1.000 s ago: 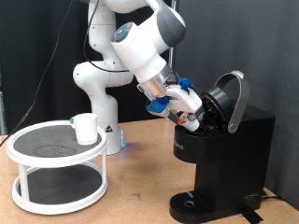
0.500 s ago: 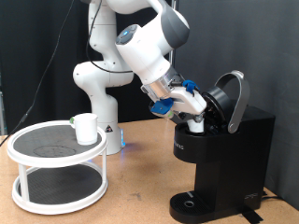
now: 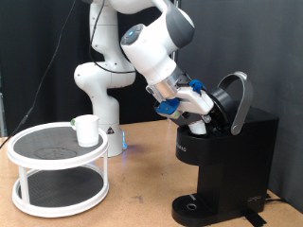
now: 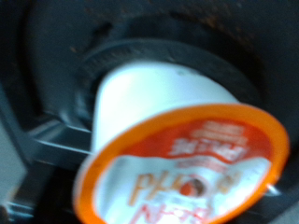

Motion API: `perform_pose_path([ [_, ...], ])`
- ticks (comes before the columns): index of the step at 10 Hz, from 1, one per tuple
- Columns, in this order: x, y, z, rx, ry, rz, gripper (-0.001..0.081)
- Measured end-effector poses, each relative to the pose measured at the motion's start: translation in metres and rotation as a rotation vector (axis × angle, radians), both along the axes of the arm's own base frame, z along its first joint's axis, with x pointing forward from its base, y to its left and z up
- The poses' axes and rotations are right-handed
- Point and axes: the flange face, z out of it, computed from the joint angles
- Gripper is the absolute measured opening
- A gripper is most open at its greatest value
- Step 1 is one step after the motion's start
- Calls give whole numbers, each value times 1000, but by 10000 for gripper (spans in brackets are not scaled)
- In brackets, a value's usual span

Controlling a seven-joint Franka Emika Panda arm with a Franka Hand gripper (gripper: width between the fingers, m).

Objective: Make a cup of coffee with the keurig machine

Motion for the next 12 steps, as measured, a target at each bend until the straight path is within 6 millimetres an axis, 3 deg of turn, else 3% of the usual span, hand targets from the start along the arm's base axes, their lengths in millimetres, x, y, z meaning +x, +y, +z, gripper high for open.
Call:
perform_pose_path([
  [6, -22, -2, 9, 8, 28, 63, 734],
  [12, -20, -6, 2, -20, 35, 22, 734],
])
